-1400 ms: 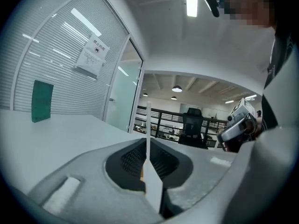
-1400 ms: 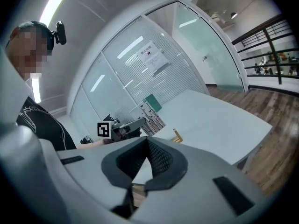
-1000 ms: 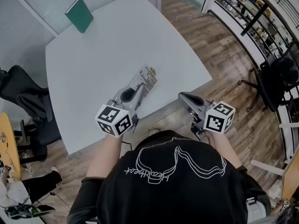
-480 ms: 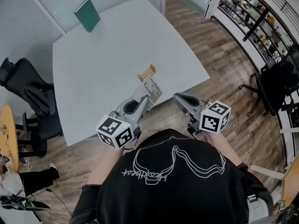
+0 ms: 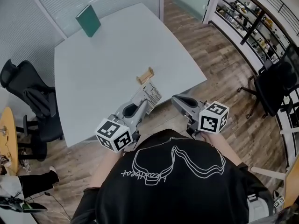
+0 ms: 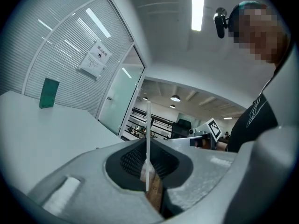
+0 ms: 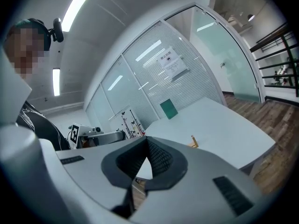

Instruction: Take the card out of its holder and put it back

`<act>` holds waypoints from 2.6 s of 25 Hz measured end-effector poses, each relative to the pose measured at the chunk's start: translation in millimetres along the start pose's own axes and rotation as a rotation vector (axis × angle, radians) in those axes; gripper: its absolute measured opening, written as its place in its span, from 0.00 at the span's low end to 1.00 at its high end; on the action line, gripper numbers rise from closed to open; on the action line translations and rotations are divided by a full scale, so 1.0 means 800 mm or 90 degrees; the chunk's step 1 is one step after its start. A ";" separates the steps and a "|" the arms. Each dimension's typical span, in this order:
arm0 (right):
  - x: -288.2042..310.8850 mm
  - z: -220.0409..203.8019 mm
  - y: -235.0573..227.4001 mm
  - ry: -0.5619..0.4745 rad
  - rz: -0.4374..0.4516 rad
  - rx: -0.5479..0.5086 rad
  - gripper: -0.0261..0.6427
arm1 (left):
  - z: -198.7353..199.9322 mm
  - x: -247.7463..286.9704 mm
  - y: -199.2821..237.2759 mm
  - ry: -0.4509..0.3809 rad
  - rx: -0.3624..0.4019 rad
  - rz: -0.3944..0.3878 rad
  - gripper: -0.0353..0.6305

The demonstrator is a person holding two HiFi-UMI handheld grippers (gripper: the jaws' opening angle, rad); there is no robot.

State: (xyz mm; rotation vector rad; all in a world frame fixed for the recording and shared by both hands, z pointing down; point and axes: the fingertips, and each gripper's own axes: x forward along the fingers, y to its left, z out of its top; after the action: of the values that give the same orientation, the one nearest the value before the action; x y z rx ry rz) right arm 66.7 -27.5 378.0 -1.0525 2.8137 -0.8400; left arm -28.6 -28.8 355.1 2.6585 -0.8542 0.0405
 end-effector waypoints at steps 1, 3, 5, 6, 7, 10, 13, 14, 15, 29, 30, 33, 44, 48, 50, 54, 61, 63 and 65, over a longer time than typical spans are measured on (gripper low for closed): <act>0.000 0.002 0.000 0.001 0.000 0.001 0.05 | 0.003 0.001 0.000 -0.001 -0.002 0.000 0.09; 0.003 0.007 -0.003 0.003 -0.002 0.003 0.05 | 0.009 0.004 0.006 -0.001 -0.005 0.002 0.09; 0.008 0.015 -0.006 0.005 -0.005 0.003 0.05 | 0.016 0.008 0.013 0.000 -0.003 0.004 0.09; 0.010 0.019 -0.006 0.005 -0.007 0.003 0.05 | 0.020 0.009 0.015 0.001 -0.002 0.005 0.09; 0.012 0.023 -0.006 0.004 -0.008 0.003 0.05 | 0.024 0.009 0.017 0.000 -0.001 0.004 0.09; 0.010 0.024 -0.010 0.003 -0.013 0.004 0.05 | 0.029 0.015 0.018 -0.001 0.000 -0.002 0.09; 0.005 0.016 -0.018 0.001 -0.021 0.008 0.05 | 0.026 0.022 0.018 -0.002 0.004 -0.008 0.09; 0.007 0.014 -0.020 0.001 -0.023 0.010 0.05 | 0.027 0.023 0.022 -0.002 0.005 -0.009 0.09; 0.010 0.014 -0.022 0.002 -0.026 0.012 0.05 | 0.029 0.025 0.027 -0.002 0.005 -0.010 0.09; 0.048 0.000 -0.065 0.010 -0.047 0.049 0.05 | 0.038 0.058 0.103 0.011 0.041 0.006 0.09; 0.050 -0.001 -0.069 0.010 -0.049 0.051 0.05 | 0.039 0.062 0.108 0.012 0.051 0.005 0.09; 0.060 -0.005 -0.077 0.015 -0.058 0.056 0.05 | 0.043 0.073 0.128 0.009 0.066 0.000 0.09; 0.081 -0.021 -0.108 0.030 -0.096 0.097 0.05 | 0.030 0.124 0.196 0.023 0.108 -0.032 0.09; 0.088 -0.029 -0.123 0.042 -0.105 0.111 0.05 | 0.006 0.145 0.220 0.048 0.117 -0.040 0.09; 0.090 -0.032 -0.130 0.047 -0.108 0.117 0.05 | -0.006 0.154 0.230 0.058 0.115 -0.040 0.09; 0.103 -0.038 -0.137 0.059 -0.108 0.125 0.05 | -0.027 0.162 0.251 0.075 0.106 -0.040 0.09; 0.122 -0.043 -0.153 0.079 -0.107 0.139 0.05 | -0.045 0.176 0.267 0.089 0.091 -0.054 0.09; 0.126 -0.044 -0.156 0.084 -0.105 0.143 0.05 | -0.049 0.180 0.270 0.092 0.086 -0.055 0.09; 0.132 -0.046 -0.159 0.086 -0.104 0.144 0.05 | -0.050 0.181 0.274 0.091 0.079 -0.058 0.09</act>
State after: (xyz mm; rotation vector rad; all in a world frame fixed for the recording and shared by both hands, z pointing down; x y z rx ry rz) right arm 54.2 -154.6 488.9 -1.2425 2.6778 -1.2572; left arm -31.7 -263.0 481.0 2.7674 -0.7049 0.2656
